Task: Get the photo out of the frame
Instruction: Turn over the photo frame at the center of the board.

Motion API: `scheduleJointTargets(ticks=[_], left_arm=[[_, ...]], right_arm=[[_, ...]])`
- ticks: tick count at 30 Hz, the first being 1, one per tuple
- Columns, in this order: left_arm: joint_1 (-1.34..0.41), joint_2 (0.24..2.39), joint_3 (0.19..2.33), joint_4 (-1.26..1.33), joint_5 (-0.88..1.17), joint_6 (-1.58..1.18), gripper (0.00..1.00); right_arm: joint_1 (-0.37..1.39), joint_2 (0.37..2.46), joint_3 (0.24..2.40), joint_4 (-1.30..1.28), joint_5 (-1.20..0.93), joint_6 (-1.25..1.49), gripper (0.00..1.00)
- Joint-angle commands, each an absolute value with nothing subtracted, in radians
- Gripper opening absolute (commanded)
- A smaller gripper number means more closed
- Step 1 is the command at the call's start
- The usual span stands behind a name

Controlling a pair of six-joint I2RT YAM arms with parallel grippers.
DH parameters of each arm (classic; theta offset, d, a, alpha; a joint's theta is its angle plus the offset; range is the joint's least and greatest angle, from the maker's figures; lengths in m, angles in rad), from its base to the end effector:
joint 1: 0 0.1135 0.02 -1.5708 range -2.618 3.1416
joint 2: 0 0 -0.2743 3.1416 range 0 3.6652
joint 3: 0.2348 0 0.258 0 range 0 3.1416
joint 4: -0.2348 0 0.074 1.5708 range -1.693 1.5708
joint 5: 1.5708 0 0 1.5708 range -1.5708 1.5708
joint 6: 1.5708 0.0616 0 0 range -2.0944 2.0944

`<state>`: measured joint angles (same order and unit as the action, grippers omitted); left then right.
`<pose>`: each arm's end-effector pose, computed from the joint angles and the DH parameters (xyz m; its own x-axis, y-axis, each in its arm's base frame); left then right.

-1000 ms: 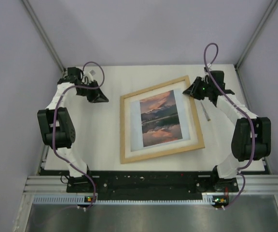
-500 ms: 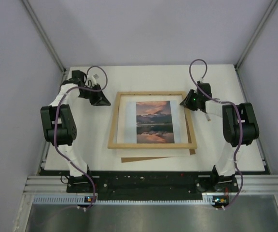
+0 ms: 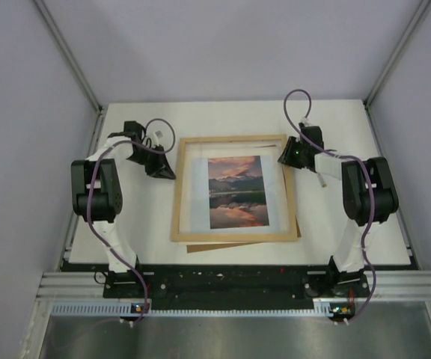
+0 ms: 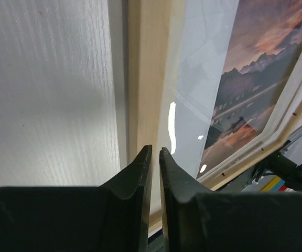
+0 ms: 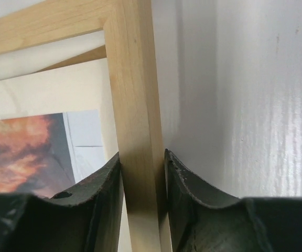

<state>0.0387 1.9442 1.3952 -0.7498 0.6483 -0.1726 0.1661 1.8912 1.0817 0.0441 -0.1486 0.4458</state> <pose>0.3996 -0.0218 0.1706 -0.9708 -0.1746 -0.1648 -0.0360 0.7845 -0.6191 0.4129 0.0785 0.1401 -0.7324 0.3096 -0.6064 0.0521 0.9135 0.4035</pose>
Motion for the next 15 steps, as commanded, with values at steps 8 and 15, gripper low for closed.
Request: scheduleJointTargets(ticks=[8,15], left_arm=[[-0.060,1.925,1.384,-0.701,0.448,-0.186,0.56],[-0.152,1.956,1.453,-0.736,0.237,-0.192,0.61]], right_arm=[[0.175,1.833,1.098,-0.115,-0.089,0.341,0.45],[0.176,1.832,1.100,-0.150,-0.083,0.310,0.47]])
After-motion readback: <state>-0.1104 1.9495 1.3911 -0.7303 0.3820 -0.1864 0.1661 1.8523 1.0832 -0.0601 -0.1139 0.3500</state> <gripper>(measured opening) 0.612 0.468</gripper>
